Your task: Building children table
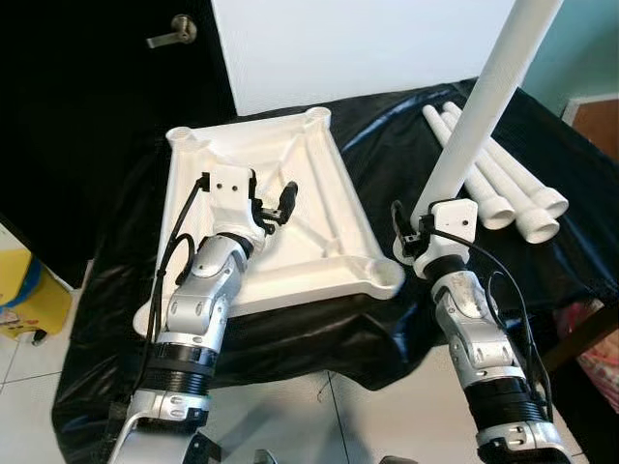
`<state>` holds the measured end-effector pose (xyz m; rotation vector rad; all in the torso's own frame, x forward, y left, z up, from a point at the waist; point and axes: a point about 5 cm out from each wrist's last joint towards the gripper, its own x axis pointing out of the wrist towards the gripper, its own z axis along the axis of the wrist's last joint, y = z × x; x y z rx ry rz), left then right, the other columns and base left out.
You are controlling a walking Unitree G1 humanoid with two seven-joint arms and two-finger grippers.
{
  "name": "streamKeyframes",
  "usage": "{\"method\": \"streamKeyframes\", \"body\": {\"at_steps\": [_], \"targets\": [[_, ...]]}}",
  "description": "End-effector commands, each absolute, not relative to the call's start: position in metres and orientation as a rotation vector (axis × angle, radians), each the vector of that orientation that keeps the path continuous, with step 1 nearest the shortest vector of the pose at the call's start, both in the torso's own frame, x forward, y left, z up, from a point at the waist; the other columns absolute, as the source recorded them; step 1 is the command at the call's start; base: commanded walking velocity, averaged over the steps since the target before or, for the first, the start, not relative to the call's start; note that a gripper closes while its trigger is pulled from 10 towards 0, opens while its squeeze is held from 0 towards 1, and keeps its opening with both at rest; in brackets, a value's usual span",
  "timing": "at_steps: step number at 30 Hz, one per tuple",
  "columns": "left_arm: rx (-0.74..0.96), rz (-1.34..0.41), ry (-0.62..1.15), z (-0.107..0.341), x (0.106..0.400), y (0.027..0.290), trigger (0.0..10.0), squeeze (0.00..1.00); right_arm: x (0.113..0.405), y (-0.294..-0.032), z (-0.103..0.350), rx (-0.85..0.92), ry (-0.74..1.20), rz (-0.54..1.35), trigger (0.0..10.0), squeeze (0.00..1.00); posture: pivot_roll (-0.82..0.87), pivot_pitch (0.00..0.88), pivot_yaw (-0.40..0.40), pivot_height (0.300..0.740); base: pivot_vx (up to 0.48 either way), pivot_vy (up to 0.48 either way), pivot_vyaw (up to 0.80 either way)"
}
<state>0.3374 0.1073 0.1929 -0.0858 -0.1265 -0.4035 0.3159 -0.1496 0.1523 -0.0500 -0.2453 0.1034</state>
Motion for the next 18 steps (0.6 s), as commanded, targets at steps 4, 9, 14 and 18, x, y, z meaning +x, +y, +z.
{"method": "streamKeyframes", "body": {"at_steps": [4, 9, 14, 18], "targets": [[-0.086, -0.395, -0.139, 0.1961, 0.3385, 0.1128, 10.0, 0.0, 0.3161, -0.1466, 0.1563, -0.048, -0.263, 0.109, 10.0, 0.0, -0.12, 0.0, 0.052, 0.74, 0.0, 0.0, 0.0], [-0.088, -0.393, -0.136, 0.196, 0.3386, 0.1137, 10.0, 0.0, 0.3162, -0.147, 0.1559, -0.049, -0.261, 0.105, 10.0, 0.0, -0.12, 0.0, 0.053, 0.74, 0.0, 0.0, 0.0], [-0.097, -0.391, -0.129, 0.1957, 0.3394, 0.1151, 10.0, 0.0, 0.3165, -0.147, 0.1561, -0.048, -0.262, 0.103, 10.0, 0.0, -0.12, 0.0, 0.056, 0.74, 0.0, 0.0, 0.0], [-0.101, -0.392, -0.127, 0.1958, 0.3397, 0.1154, 10.0, 0.0, 0.3165, -0.147, 0.1559, -0.047, -0.261, 0.1, 10.0, 0.0, -0.11, 0.0, 0.057, 0.74, 0.0, 0.0, 0.0]]}}
